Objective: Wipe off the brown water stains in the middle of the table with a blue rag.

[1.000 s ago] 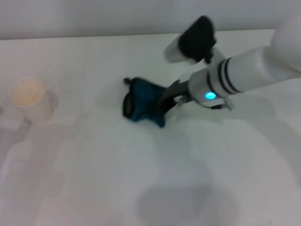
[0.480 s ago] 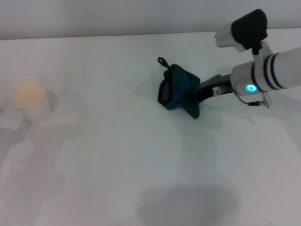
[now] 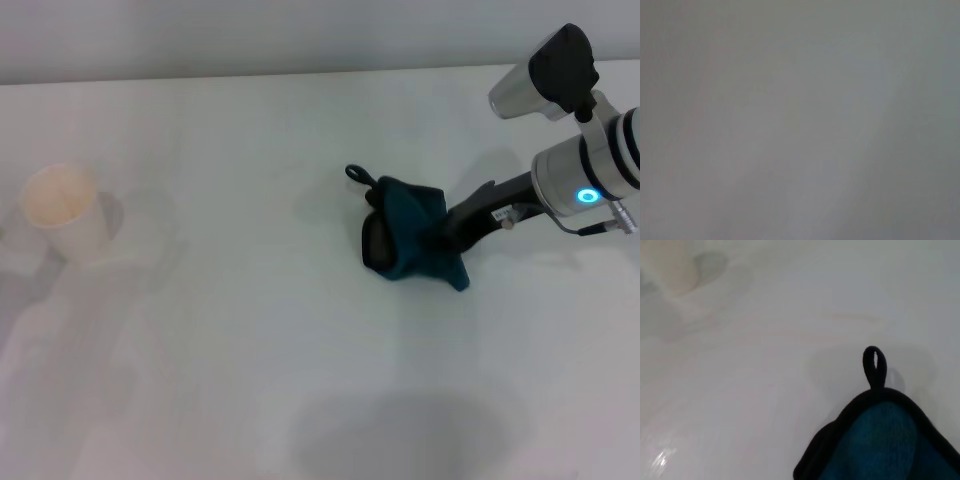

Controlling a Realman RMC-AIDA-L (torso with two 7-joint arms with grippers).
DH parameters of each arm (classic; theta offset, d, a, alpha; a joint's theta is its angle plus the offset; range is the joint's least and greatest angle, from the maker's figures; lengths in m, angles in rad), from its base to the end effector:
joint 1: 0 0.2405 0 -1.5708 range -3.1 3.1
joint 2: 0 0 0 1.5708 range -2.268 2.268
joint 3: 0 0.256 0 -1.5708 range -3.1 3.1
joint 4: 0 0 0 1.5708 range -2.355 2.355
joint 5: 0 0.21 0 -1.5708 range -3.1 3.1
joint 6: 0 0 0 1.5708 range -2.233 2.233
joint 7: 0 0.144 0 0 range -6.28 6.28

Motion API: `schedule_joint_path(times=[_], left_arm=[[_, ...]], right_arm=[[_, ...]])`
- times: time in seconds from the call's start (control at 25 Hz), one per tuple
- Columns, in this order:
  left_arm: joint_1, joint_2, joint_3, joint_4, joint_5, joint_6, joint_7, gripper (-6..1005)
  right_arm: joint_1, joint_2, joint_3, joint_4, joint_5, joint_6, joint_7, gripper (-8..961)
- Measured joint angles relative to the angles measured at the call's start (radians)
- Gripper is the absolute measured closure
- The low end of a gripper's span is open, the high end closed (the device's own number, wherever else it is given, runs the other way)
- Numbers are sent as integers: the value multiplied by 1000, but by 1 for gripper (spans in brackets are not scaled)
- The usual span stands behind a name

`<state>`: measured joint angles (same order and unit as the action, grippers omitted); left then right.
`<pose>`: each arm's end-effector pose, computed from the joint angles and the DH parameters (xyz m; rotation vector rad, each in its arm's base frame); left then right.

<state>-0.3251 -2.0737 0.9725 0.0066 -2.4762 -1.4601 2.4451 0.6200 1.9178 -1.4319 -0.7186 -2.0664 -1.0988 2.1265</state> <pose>-0.3495 0.2698 0.0009 -1.6126 -0.8031 -1.0727 0.2726 0.3786 -0.0182 -2.6302 1.0071 -0.1478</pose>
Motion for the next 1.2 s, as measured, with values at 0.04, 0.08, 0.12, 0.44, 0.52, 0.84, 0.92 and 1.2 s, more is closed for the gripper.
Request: schedule_joint_path(times=[0.04,0.08,0.12,0.44,0.52,0.84,0.92,1.2], left_arm=[[0,0,0,0,0,0,0,106],[0,0,0,0,0,0,0,106],[0,0,0,0,0,0,0,106],[0,0,0,2,-1,2,0,106],[-2,0,0,3,-1,3,0,106],[-2,0,0,15,-1,3,0,106],[-1,0,0,15,-1,3,0,106],[-6,0,7,15,10,6,5,106]], right_arm=[[0,-1,0,-4,-6,-12,0,858],[0,-1,0,-4,-6,-12,0,858],[1,-1,0,-7,-11,-24,0,858],[17,10,1,-21,-91,-77,3,857],[18,14,1,-29,-89,-84,4,856],[3,43,44,-76,-88,-90,4,855],[-21,51,87,-110,-84,-91,-2,783],[-129,96,365,-161,140,-114,-119,515]])
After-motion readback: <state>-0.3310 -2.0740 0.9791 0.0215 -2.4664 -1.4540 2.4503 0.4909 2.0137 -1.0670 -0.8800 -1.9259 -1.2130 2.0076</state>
